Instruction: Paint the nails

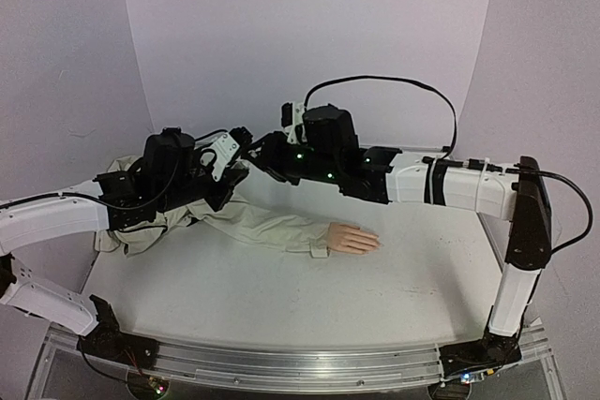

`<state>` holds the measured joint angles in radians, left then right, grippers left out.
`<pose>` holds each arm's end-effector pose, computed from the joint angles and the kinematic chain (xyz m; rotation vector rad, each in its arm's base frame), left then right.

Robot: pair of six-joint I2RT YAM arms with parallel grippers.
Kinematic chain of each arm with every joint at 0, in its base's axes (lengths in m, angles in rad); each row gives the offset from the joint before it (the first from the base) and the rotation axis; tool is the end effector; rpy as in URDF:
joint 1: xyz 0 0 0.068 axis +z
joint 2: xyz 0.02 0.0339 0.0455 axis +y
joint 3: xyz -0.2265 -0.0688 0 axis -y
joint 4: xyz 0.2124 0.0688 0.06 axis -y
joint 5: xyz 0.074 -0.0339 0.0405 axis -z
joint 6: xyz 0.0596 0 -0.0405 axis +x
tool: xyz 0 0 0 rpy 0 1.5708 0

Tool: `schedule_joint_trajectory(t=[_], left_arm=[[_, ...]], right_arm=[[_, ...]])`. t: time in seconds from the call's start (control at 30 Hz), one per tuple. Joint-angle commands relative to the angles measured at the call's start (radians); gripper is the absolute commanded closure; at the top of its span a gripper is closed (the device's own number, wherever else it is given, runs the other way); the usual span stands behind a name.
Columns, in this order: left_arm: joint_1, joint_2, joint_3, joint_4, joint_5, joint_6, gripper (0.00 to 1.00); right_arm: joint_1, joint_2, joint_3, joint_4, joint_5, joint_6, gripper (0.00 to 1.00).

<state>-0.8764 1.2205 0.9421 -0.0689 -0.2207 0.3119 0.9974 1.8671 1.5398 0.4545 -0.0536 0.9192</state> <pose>0.1938 -0.2124 0.2806 0.9448 1.6633 -0.1697 0.2355 0.3705 0.3356 -0.1153 1.6547 1.5666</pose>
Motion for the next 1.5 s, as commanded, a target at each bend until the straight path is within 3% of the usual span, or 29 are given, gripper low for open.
schedule_joint_trajectory(t=[0.0,0.13,0.23,0.33,0.4,0.47,0.57,0.63,0.7,0.8,0.97,1.13,1.27,1.33,1.47], left_arm=[[-0.006,-0.017,0.015,0.064,-0.001,-0.03,1.0],[-0.005,-0.031,0.009,0.064,0.045,-0.058,1.0],[-0.004,-0.058,-0.005,0.064,0.224,-0.054,1.0],[0.001,-0.089,-0.019,0.064,0.503,-0.042,1.0],[0.017,-0.096,-0.022,0.065,0.717,-0.053,1.0],[0.045,-0.084,-0.013,0.064,0.959,-0.078,1.0],[0.1,-0.028,0.032,0.065,1.412,-0.125,1.0],[0.111,0.013,0.075,0.064,1.542,-0.179,1.0],[0.116,0.035,0.096,0.064,1.571,-0.198,1.0],[0.125,0.033,0.082,0.064,1.492,-0.184,1.0],[0.125,-0.013,0.043,0.092,1.088,-0.179,1.0],[0.098,-0.085,-0.004,0.093,0.523,-0.074,1.0],[0.045,-0.092,-0.026,0.098,0.156,0.029,1.0],[0.029,-0.084,-0.023,0.102,0.062,0.05,1.0],[0.025,-0.07,-0.012,0.105,-0.021,0.025,1.0]], right_arm=[[0.009,0.02,0.048,0.08,-0.004,0.003,0.77],[0.009,-0.006,0.002,0.119,-0.051,-0.034,0.89],[0.004,-0.06,-0.057,0.151,-0.07,-0.134,0.99],[-0.021,-0.135,-0.123,0.199,-0.184,-0.338,1.0],[-0.047,-0.191,-0.169,0.217,-0.372,-0.503,1.0],[-0.075,-0.238,-0.217,0.22,-0.677,-0.65,1.0],[-0.124,-0.247,-0.226,0.213,-1.129,-0.697,1.0],[-0.144,-0.234,-0.216,0.195,-1.231,-0.665,1.0],[-0.146,-0.252,-0.232,0.175,-1.209,-0.686,1.0],[-0.146,-0.284,-0.257,0.168,-1.137,-0.716,1.0],[-0.154,-0.304,-0.258,0.152,-0.94,-0.737,1.0],[-0.167,-0.328,-0.267,0.142,-0.557,-0.663,0.52],[-0.168,-0.303,-0.224,0.132,-0.375,-0.505,0.27],[-0.167,-0.274,-0.194,0.138,-0.344,-0.413,0.22],[-0.086,-0.183,-0.099,0.136,-0.207,-0.29,0.2]])
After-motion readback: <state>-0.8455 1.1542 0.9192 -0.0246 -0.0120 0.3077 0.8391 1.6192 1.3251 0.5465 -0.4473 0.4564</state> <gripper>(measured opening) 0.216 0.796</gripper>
